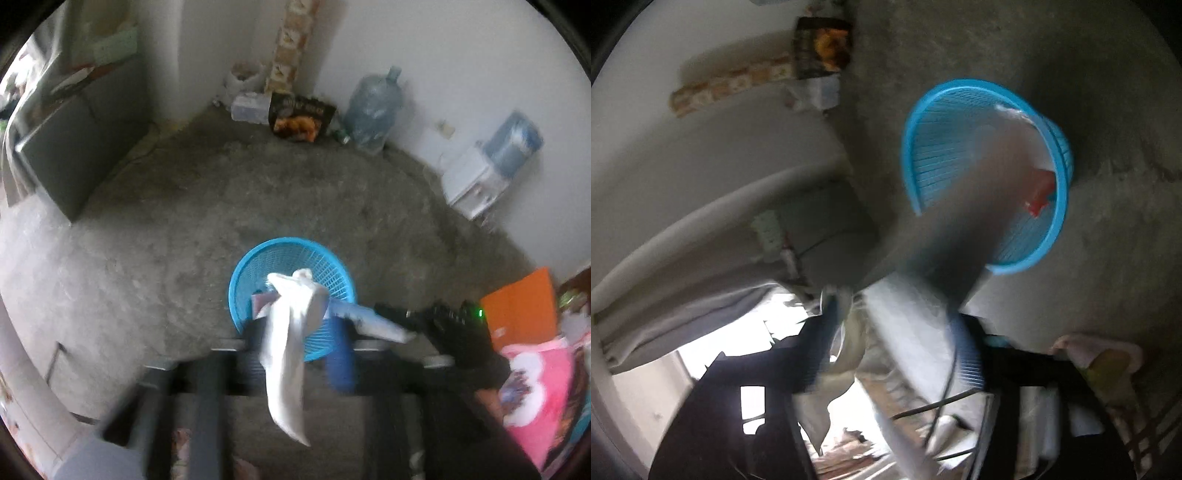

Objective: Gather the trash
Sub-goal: 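Carry the tissue and tissue box over the blue wastebasket, then open both tools to drop the tissue and box into the basket, then swing both tools back toward the table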

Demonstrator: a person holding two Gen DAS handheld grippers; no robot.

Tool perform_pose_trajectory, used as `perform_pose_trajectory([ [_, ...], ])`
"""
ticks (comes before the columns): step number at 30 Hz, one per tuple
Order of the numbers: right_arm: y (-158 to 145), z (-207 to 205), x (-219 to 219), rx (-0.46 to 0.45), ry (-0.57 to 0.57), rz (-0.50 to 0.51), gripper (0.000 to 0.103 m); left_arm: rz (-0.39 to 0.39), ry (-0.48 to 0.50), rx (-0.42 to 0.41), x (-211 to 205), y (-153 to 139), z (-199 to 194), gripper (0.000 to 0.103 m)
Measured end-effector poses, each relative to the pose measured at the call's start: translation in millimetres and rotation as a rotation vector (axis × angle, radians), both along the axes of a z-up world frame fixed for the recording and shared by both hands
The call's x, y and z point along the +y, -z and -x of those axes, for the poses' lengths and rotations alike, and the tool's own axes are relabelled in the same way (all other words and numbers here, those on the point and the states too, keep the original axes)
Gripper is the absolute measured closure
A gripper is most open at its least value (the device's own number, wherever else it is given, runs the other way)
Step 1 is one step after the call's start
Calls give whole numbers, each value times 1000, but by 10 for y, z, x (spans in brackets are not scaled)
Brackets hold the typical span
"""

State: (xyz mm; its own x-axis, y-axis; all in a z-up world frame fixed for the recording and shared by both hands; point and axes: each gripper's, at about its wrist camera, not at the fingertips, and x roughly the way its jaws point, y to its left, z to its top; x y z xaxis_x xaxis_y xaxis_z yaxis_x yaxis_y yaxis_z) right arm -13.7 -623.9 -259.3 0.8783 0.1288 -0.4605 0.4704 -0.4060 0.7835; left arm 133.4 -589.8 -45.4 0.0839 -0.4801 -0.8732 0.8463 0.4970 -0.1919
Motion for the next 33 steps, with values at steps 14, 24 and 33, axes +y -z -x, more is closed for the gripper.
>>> perform_pose_trajectory([
  [14, 357, 66, 402, 18, -67, -120, 31, 11, -110, -74, 713, -223, -56, 31],
  [24, -830, -18, 849, -65, -322, 198, 23, 130, -106, -107, 1639, -929, 191, 25],
  [33, -1805, -514, 1437, -86, -628, 570, 21, 167, -270, -196, 3046, -1325, 170, 15],
])
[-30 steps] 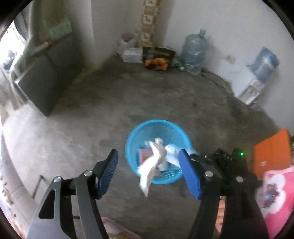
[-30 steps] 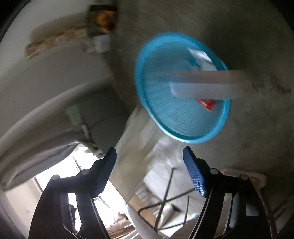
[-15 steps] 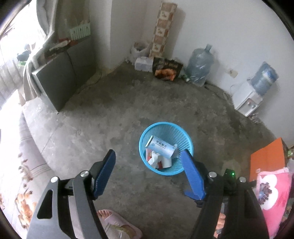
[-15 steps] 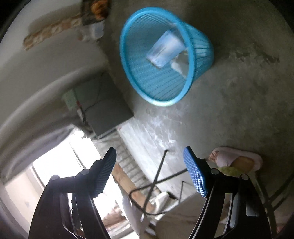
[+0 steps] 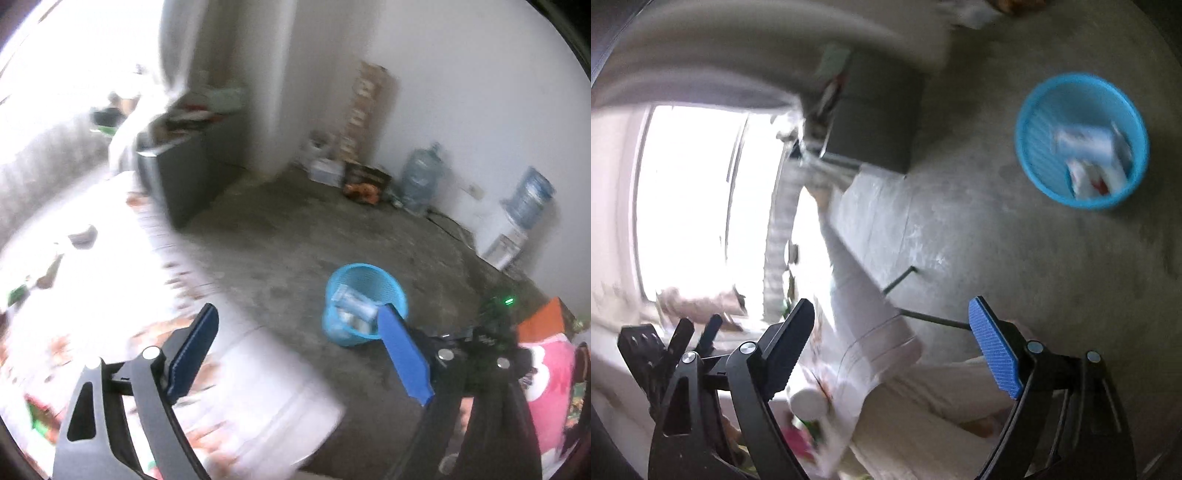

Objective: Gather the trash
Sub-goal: 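Swing both tools back toward the table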

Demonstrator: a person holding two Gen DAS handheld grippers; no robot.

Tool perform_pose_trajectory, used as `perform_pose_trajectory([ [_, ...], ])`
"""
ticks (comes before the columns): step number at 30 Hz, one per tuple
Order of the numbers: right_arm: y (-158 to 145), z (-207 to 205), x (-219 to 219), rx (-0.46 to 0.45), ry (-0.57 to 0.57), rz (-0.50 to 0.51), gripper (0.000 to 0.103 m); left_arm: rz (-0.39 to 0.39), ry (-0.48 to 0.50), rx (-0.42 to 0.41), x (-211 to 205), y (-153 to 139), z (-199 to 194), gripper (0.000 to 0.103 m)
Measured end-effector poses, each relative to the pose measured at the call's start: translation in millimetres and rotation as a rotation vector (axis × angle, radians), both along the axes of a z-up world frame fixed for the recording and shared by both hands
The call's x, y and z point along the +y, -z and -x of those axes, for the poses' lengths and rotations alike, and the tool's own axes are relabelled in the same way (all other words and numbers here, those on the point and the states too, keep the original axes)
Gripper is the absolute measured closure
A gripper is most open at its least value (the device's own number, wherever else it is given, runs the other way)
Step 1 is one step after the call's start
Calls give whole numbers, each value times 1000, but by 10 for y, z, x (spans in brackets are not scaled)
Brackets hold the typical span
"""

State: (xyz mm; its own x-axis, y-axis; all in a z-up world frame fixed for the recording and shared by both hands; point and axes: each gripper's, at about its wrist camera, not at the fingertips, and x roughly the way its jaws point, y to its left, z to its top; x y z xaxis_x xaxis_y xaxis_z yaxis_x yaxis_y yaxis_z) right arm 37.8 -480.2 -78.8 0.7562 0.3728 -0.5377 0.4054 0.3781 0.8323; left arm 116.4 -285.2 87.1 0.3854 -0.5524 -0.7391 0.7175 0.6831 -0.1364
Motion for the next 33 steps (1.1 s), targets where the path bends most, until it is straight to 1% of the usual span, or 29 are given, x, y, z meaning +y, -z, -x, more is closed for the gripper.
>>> perform_pose_trajectory([
  [2, -71, -102, 123, -5, -55, 49, 21, 6, -61, -8, 330, -16, -10, 14],
  [3, -120, -143, 194, -10, -81, 69, 21, 5, -106, -8, 516, -16, -20, 13],
  [5, -209, -228, 354, -7, -134, 114, 21, 8, -182, 8, 850, 10, -27, 13],
  [6, -261, -277, 456, -1, -167, 145, 21, 9, -214, 14, 966, 22, -20, 13],
  [10, -388, -384, 739, -6, -255, 212, 21, 27, -328, 37, 1449, 80, 11, 13],
  [15, -490, -520, 1074, -7, -346, 259, 21, 45, -426, 71, 1834, 203, 82, 12],
  [18, -525, -554, 1215, -6, -376, 295, 20, 60, -475, 92, 2044, 252, 106, 12],
  [20, -541, -559, 1316, -6, -404, 317, 20, 66, -508, 87, 2175, 255, 133, 12],
  [23, -611, -607, 1489, -19, -444, 324, 20, 81, -579, 60, 2444, 197, 198, 12],
  [27, -651, -712, 1715, -37, -505, 337, 20, 89, -669, 50, 2829, 173, 295, 12],
  [29, -691, -802, 1849, -39, -549, 347, 20, 98, -718, 57, 3029, 209, 368, 12],
  [33, -761, -995, 2089, -48, -619, 374, 20, 121, -781, 80, 3328, 318, 454, 12],
])
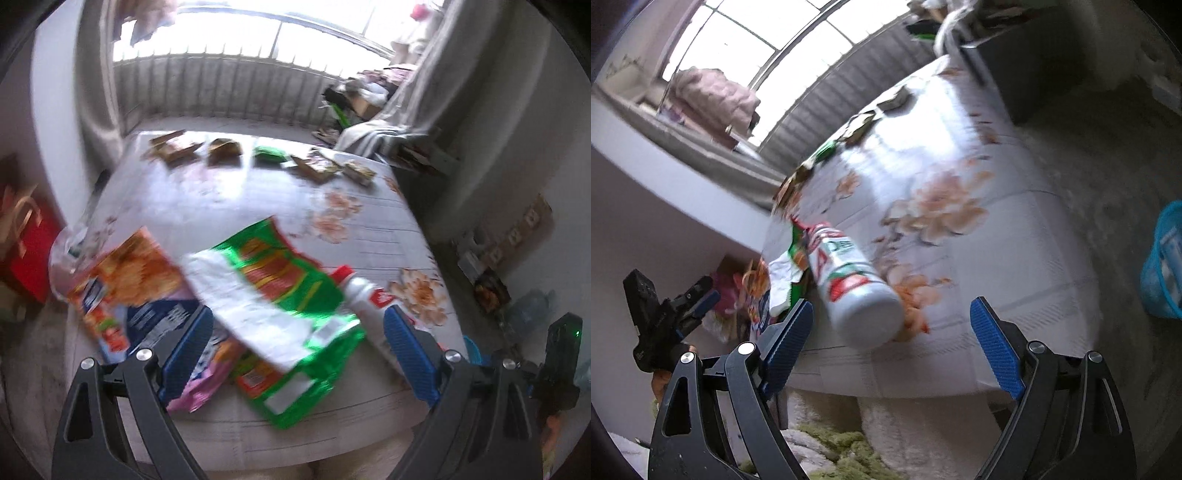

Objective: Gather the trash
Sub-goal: 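Swing both tools back toward the table, then grasp the white tissue with the left tool while the right tool grasps the AD drink bottle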

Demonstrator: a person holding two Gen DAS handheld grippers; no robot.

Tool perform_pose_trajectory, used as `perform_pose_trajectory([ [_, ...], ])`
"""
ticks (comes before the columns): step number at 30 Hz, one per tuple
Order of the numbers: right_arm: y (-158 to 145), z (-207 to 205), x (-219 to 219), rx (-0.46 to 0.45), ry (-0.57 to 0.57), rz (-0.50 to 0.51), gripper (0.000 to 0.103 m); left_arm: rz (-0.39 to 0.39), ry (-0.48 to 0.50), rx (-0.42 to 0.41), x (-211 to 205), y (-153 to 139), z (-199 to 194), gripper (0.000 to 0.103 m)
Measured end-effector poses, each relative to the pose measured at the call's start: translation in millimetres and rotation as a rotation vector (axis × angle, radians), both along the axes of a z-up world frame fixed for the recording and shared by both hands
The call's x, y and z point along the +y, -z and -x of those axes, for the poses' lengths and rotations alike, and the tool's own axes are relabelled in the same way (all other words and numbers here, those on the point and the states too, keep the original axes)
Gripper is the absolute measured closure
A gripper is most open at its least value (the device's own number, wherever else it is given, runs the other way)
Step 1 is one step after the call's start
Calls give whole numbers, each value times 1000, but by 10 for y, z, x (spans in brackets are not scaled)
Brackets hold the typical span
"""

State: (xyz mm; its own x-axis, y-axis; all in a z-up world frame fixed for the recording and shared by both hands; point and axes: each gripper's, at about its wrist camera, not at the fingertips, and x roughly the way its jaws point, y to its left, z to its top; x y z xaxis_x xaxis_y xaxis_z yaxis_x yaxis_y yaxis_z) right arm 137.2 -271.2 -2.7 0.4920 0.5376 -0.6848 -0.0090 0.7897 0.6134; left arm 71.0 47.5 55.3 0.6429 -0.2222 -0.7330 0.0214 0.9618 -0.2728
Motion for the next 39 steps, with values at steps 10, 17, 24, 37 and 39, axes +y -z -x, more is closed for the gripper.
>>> perform_pose_trajectory([
  [10, -150, -367, 514, -14, -82, 95, 20, 131, 11, -1, 363, 270, -66, 12],
  [17, -87, -552, 721, 18, -106, 132, 20, 209, 17, 69, 425, 563, -305, 33],
  [24, -40, -676, 775, 27, -108, 154, 20, 299, -13, 146, 524, 854, -541, 56],
  [37, -74, -852, 1141, 3, -227, 304, 20, 222, -40, 170, 530, 878, -578, 70],
  [39, -71, -866, 1208, -4, -254, 323, 20, 198, -48, 147, 562, 817, -538, 70],
])
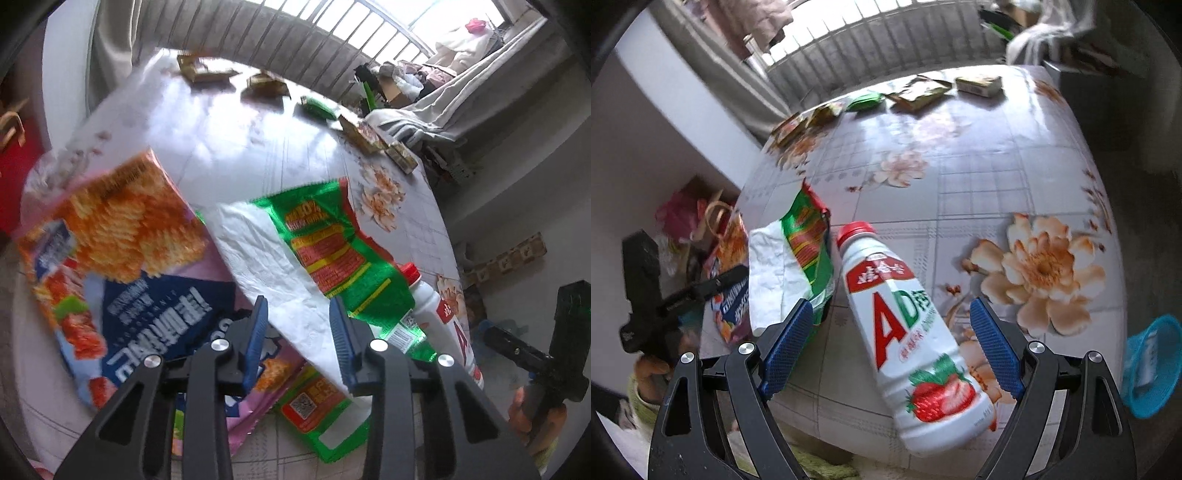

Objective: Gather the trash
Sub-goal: 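Grasp the white tissue with the left tool while the right tool grasps the AD drink bottle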

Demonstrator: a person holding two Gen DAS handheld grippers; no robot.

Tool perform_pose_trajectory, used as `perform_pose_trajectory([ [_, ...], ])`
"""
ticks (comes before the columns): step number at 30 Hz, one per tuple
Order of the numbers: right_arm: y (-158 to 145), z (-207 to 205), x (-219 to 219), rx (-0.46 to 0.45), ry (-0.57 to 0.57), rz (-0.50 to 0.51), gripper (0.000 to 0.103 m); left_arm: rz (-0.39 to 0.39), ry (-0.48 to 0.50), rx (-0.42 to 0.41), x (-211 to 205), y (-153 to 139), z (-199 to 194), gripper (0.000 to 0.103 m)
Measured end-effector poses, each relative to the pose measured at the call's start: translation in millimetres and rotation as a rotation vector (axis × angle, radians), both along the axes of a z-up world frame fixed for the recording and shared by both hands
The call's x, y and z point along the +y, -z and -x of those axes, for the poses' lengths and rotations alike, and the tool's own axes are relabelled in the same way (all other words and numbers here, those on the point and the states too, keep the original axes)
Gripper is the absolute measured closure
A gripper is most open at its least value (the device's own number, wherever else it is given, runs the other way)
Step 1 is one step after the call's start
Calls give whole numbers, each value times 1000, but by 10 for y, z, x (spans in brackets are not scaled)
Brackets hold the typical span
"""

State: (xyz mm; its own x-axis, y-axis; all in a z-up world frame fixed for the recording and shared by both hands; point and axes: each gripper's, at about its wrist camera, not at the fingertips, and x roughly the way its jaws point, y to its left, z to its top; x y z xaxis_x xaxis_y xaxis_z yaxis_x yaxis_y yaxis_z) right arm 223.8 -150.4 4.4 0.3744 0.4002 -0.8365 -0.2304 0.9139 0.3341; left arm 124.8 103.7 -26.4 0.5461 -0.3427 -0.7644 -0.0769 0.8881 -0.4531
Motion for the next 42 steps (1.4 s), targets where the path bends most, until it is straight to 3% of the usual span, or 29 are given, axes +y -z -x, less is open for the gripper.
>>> perform_pose_trajectory([
  [3, 54, -26, 77, 2, -23, 19, 20, -17, -21, 30, 51, 62, -42, 68],
  [9, 131, -23, 64, 21, -12, -2, 20, 32, -49, 111, 134, 302, -148, 68],
  [14, 159, -40, 16, 32, -5, 1, 23, 14, -45, 74, 110, 272, -134, 69],
  [18, 200, -34, 74, 41, -30, 49, 30, 6, -38, 55, 94, 269, -113, 92],
  [23, 265, 0, 123, 50, -50, 93, 44, 1, -35, 12, 68, 181, -47, 102],
  [34, 245, 133, -109, 23, 15, 92, 54, 34, 69, -140, -179, -360, 60, 103],
  [38, 252, 212, -300, 23, 62, 82, 54, -13, 145, -169, -413, -524, 46, 103],
  [42, 260, 292, -439, 26, 93, 55, 54, -65, 190, -144, -609, -471, -31, 102],
])
